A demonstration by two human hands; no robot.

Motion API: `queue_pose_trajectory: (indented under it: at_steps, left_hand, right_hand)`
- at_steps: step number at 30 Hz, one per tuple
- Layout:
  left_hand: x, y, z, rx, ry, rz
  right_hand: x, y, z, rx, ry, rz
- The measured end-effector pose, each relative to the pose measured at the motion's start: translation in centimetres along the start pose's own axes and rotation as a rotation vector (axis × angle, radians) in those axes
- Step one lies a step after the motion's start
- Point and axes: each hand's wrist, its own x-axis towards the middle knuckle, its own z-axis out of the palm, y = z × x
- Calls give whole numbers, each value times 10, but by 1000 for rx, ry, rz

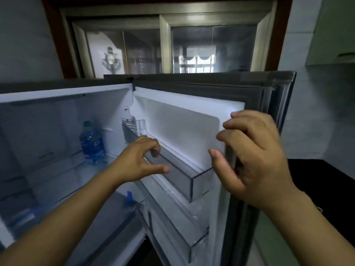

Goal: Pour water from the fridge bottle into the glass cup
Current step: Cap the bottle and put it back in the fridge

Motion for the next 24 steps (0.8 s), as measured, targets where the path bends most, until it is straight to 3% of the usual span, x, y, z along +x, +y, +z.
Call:
queue_pose_trajectory:
  at_steps: [5,9,15,18,24]
  left_hand:
    - [-38,-29,-42,67,-88,-8]
    - [-78,-50,-68,193,-92,3]
    - [-148,-57,-119,188,166,-259]
    - [-182,-46,-152,191,288,-261]
    - [-260,-51,-210,524,364,-226]
  right_hand:
    - [14,-37,5,-48,80,-57]
    - [27,-74,10,4,-71,-249]
    - [54,-149,38,95,-109,-348]
    - [68,-196,61,175,-69,-371]
    - [89,-261,138,245,73,-397]
